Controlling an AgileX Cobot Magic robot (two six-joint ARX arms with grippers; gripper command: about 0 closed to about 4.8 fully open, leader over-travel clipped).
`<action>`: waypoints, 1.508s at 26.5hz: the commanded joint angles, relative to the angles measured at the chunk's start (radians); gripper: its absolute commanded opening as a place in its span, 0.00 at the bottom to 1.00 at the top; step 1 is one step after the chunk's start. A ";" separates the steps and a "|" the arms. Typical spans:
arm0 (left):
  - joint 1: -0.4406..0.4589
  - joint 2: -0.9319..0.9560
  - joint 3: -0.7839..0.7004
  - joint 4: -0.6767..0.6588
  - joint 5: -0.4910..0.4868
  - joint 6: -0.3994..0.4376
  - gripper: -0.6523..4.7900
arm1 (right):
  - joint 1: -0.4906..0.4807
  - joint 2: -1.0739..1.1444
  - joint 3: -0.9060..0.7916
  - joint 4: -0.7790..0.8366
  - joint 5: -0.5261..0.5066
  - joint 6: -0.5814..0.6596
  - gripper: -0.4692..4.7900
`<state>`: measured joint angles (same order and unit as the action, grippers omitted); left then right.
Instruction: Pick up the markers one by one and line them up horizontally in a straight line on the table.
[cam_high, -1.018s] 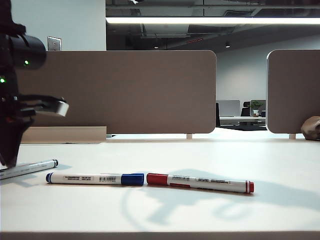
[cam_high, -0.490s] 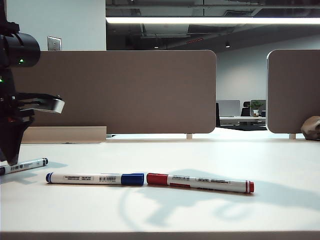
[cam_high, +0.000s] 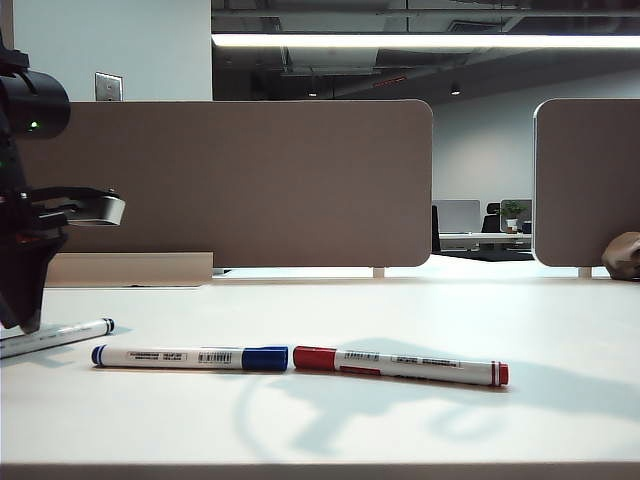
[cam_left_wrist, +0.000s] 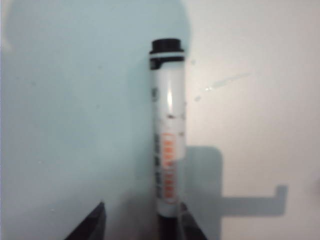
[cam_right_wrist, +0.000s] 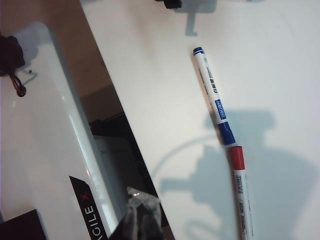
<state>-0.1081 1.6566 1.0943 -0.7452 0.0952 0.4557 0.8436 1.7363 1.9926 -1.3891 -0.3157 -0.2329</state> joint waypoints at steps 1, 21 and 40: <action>-0.004 -0.001 0.001 -0.018 0.043 0.003 0.46 | 0.001 -0.009 0.005 0.002 -0.009 -0.002 0.15; -0.004 0.084 0.001 -0.031 -0.056 0.006 0.28 | 0.001 -0.010 0.005 0.002 -0.027 -0.003 0.15; -0.004 -0.011 0.000 -0.187 -0.053 0.419 0.26 | 0.001 -0.009 0.005 0.003 -0.058 -0.003 0.15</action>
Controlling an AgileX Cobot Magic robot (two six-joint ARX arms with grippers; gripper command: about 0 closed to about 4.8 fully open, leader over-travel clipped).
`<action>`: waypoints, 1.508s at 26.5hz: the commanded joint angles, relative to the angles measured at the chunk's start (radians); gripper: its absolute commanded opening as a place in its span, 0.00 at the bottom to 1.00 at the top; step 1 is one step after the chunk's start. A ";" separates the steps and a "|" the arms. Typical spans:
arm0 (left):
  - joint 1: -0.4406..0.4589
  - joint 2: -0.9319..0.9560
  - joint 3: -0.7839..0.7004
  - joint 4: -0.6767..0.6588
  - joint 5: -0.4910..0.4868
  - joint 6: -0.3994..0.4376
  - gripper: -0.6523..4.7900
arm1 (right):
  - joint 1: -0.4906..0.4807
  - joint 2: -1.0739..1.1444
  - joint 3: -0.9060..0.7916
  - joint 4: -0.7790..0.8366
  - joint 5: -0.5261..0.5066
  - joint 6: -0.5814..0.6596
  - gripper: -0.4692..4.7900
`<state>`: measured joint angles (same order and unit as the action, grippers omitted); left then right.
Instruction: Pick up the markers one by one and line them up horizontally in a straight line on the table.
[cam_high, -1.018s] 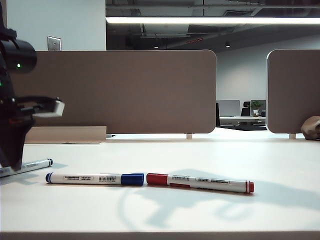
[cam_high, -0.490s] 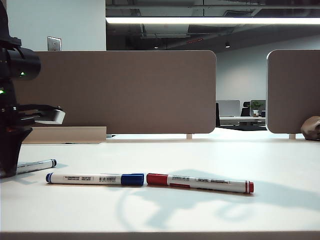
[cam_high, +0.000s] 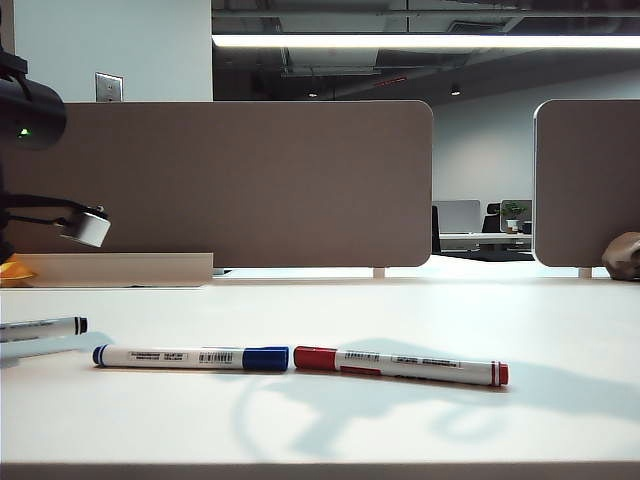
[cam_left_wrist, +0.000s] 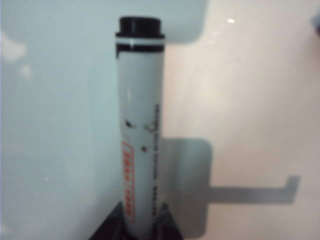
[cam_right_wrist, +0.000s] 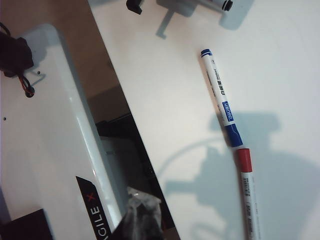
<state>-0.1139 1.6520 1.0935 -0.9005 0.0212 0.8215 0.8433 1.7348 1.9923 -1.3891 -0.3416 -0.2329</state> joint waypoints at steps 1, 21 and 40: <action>0.002 -0.006 0.001 -0.045 0.026 0.068 0.26 | 0.001 -0.008 0.005 0.003 -0.037 -0.003 0.15; 0.002 -0.004 0.002 -0.152 0.063 0.365 0.28 | 0.001 -0.008 0.005 0.002 -0.066 -0.008 0.15; 0.004 0.062 0.005 -0.051 0.055 0.393 0.37 | 0.001 -0.008 0.005 0.002 -0.084 -0.008 0.15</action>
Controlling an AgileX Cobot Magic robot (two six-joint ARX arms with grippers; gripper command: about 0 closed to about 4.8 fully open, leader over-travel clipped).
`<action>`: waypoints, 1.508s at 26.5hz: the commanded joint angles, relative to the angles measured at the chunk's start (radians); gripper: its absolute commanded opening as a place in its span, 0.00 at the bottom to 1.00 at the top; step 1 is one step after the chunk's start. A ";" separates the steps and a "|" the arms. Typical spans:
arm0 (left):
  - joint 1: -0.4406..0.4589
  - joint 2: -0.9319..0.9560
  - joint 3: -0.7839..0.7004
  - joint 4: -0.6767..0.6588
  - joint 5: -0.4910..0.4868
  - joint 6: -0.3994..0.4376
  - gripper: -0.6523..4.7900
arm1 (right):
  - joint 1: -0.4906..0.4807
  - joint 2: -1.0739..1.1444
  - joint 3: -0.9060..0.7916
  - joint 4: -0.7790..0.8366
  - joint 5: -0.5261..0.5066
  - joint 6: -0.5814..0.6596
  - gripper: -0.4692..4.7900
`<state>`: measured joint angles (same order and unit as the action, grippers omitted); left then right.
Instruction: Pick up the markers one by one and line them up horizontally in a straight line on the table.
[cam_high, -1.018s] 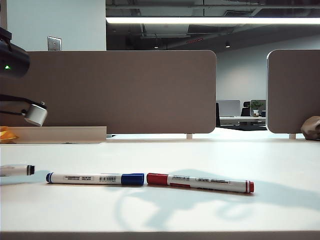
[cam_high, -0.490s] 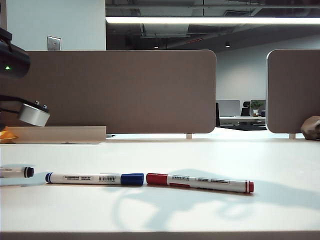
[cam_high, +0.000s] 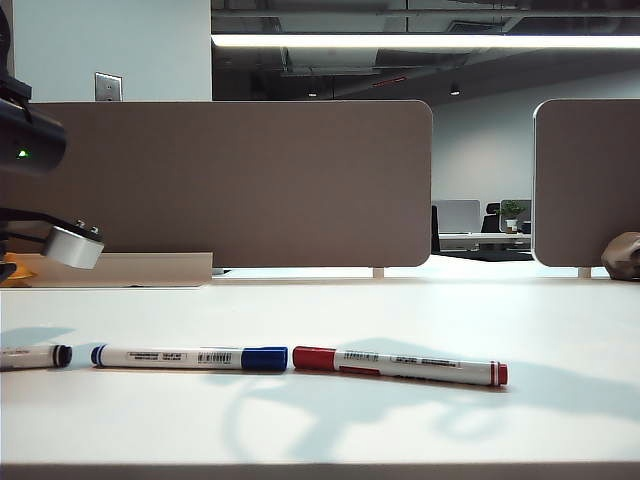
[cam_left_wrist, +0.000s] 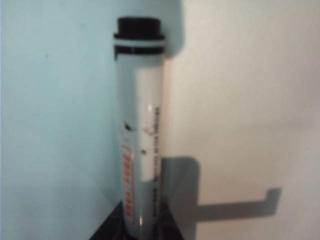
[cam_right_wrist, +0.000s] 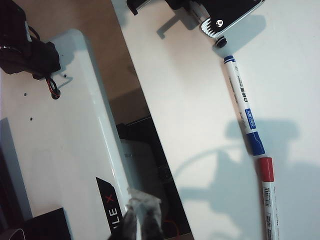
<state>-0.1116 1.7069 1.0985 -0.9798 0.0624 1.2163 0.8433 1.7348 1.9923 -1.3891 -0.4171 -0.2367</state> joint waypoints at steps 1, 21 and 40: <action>0.002 0.007 0.000 0.028 0.014 -0.001 0.41 | 0.001 -0.008 0.005 0.002 -0.008 -0.004 0.15; -0.001 -0.042 0.008 0.029 0.028 -0.023 0.52 | 0.001 -0.008 0.005 0.002 -0.004 -0.004 0.15; 0.005 -0.452 0.007 0.132 0.080 -0.514 0.11 | -0.141 -0.079 0.005 0.011 0.217 -0.020 0.09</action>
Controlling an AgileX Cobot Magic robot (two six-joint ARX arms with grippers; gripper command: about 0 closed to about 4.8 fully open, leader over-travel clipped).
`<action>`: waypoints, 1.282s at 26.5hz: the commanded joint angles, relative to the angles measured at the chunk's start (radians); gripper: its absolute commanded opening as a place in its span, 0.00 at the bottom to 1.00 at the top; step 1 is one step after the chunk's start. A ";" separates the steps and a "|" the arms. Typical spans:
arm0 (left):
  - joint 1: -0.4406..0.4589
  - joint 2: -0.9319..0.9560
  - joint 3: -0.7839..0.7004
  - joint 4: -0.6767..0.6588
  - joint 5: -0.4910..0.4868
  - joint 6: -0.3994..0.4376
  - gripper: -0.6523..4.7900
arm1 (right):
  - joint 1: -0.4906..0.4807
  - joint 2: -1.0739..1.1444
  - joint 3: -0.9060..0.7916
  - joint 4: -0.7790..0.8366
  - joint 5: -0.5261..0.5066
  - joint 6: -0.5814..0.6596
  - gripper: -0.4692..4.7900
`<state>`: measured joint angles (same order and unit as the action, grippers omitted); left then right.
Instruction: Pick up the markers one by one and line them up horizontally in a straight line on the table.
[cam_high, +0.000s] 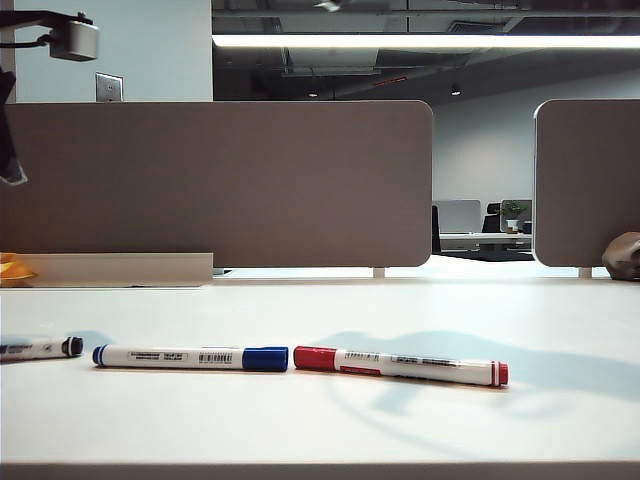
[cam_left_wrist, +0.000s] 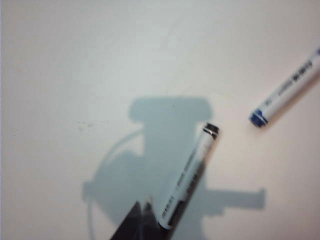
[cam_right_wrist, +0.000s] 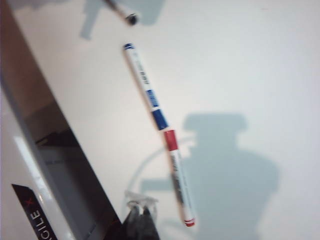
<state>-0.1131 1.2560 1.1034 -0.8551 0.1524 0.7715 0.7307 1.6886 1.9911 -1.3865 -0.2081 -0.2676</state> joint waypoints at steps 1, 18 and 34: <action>0.008 0.002 0.002 0.011 -0.010 -0.104 0.11 | -0.048 -0.048 0.006 0.008 0.008 0.014 0.09; 0.126 -0.391 0.002 0.414 0.161 -0.636 0.11 | -0.252 -0.410 -0.062 0.377 -0.042 0.098 0.09; 0.126 -0.653 -0.149 0.555 0.136 -0.702 0.11 | -0.252 -0.788 -0.621 0.916 -0.058 0.159 0.09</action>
<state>0.0105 0.6224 0.9699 -0.3470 0.2874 0.0967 0.4786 0.9302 1.4025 -0.5556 -0.2634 -0.1261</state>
